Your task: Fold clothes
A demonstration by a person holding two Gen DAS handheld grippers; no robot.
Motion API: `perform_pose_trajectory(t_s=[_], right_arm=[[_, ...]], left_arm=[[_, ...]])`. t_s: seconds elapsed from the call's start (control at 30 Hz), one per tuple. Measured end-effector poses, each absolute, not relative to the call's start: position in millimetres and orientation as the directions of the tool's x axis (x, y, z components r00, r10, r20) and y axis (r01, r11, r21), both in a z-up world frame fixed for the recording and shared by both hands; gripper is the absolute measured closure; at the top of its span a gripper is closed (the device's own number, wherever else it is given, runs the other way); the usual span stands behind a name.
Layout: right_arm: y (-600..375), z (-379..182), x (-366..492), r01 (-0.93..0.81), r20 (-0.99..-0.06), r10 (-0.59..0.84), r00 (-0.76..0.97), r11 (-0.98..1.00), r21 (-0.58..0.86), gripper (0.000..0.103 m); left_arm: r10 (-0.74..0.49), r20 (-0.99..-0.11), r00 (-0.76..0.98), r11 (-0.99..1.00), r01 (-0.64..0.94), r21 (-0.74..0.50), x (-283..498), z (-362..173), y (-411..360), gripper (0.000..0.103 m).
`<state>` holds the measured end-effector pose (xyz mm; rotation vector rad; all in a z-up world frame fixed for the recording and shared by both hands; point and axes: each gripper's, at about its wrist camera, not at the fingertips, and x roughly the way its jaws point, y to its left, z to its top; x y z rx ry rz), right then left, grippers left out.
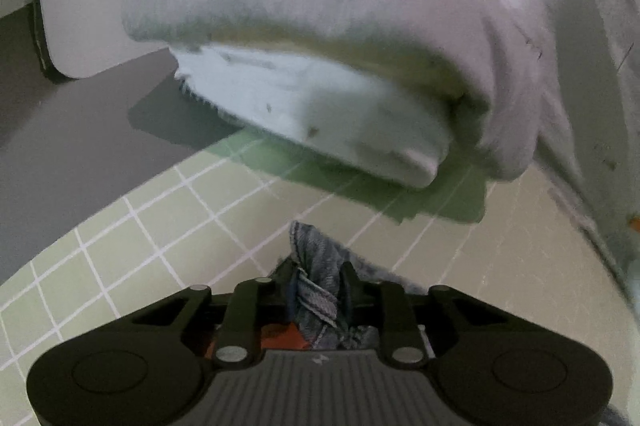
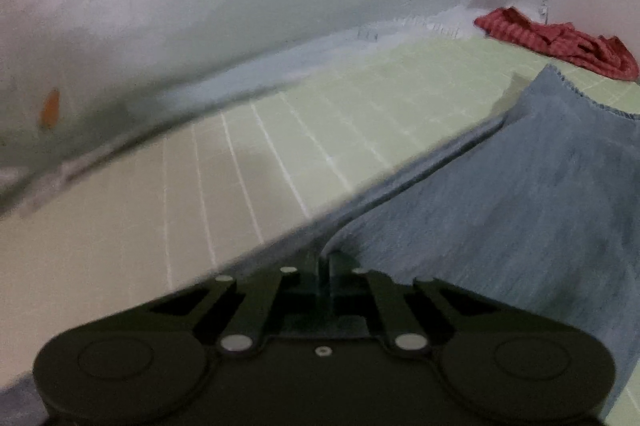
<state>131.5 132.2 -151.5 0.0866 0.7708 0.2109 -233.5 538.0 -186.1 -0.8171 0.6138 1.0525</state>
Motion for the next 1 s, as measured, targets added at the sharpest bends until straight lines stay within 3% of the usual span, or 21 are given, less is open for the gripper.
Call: perform_pose_trajectory(t_s=[0.17, 0.3, 0.33, 0.37, 0.43, 0.47, 0.5, 0.57, 0.63, 0.77, 0.9, 1.0], right_arm=[[138.2, -119.9, 128.2, -0.206, -0.587, 0.254, 0.769, 0.967, 0.149, 0.099], [153.5, -132.8, 149.9, -0.266, -0.635, 0.296, 0.713, 0.953, 0.145, 0.095], [157.5, -136.8, 155.7, -0.281, -0.650, 0.306, 0.696, 0.949, 0.145, 0.088], [160.3, -142.5, 159.7, -0.281, -0.672, 0.295, 0.679, 0.950, 0.134, 0.070], [160.5, -152.0, 160.9, -0.268, -0.704, 0.263, 0.660, 0.957, 0.107, 0.046], [156.6, -153.0, 156.7, -0.265, -0.699, 0.258, 0.667, 0.959, 0.101, 0.038], [149.0, -153.8, 150.6, -0.262, -0.690, 0.254, 0.678, 0.960, 0.096, 0.034], [134.2, -152.6, 139.7, -0.251, -0.680, 0.239, 0.693, 0.964, 0.083, 0.017], [113.0, -152.8, 131.1, -0.230, -0.681, 0.210, 0.702, 0.971, 0.062, 0.016], [60.9, -151.9, 116.4, -0.167, -0.674, 0.140, 0.726, 0.986, 0.024, 0.002], [-0.3, -147.9, 110.1, -0.065, -0.656, 0.063, 0.752, 0.998, 0.022, 0.001], [-46.6, -143.4, 114.1, 0.027, -0.650, 0.035, 0.759, 0.996, 0.086, 0.008]], left_arm=[[0.538, -0.706, 0.460, 0.225, -0.886, -0.406, -240.8, -161.5, 543.7, 0.081], [0.541, -0.743, 0.395, 0.248, -0.919, -0.307, -221.5, -171.2, 559.0, 0.075], [0.519, -0.773, 0.364, 0.255, -0.930, -0.266, -216.3, -176.3, 563.5, 0.070], [0.508, -0.791, 0.340, 0.262, -0.936, -0.234, -212.5, -178.9, 564.5, 0.068], [0.523, -0.789, 0.322, 0.278, -0.940, -0.199, -210.0, -174.6, 558.9, 0.059], [0.531, -0.782, 0.326, 0.289, -0.937, -0.194, -210.9, -171.0, 553.8, 0.054], [0.538, -0.776, 0.329, 0.301, -0.935, -0.188, -211.7, -167.4, 548.7, 0.040], [0.545, -0.764, 0.346, 0.328, -0.926, -0.185, -213.0, -162.3, 537.6, 0.033], [0.537, -0.762, 0.362, 0.359, -0.915, -0.182, -211.2, -159.2, 526.5, 0.023], [0.502, -0.771, 0.393, 0.459, -0.876, -0.148, -186.8, -155.4, 494.1, 0.020], [0.388, -0.805, 0.448, 0.591, -0.792, -0.156, -150.4, -160.4, 449.7, 0.019], [0.292, -0.836, 0.466, 0.672, -0.722, -0.168, -121.1, -169.9, 406.9, 0.019]])
